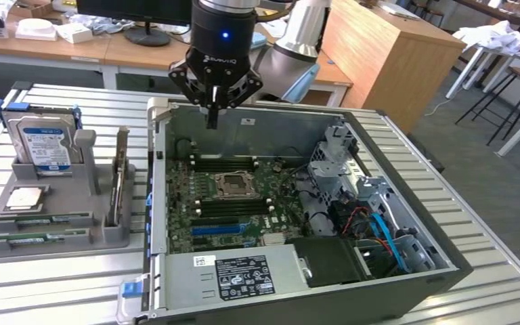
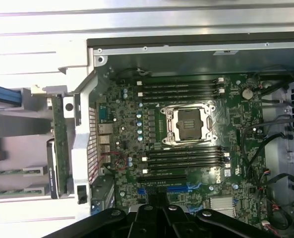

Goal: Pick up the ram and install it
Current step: 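Reach for the ram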

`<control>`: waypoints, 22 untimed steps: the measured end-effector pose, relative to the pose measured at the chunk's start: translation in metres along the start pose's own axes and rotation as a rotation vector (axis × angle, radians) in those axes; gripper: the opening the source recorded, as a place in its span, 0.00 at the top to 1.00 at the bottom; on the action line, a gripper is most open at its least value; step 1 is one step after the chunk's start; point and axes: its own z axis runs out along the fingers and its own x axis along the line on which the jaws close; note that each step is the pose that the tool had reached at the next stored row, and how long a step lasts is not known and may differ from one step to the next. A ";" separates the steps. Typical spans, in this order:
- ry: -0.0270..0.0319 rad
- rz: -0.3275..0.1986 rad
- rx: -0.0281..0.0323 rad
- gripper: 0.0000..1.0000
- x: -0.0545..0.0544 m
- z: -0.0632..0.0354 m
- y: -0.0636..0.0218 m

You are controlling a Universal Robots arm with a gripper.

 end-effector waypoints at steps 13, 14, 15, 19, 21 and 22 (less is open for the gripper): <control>0.0000 0.000 -0.0001 0.90 0.030 -0.0003 -0.0023; 0.0000 0.000 0.0000 0.90 0.033 -0.0004 -0.0024; 0.0000 0.000 0.0001 0.90 0.035 -0.0004 -0.0026; 0.0000 0.000 -0.0001 0.90 0.045 -0.0004 -0.0034; 0.0000 0.000 0.0000 0.90 0.050 -0.0004 -0.0038; 0.0000 0.000 -0.0001 0.90 0.053 -0.0004 -0.0040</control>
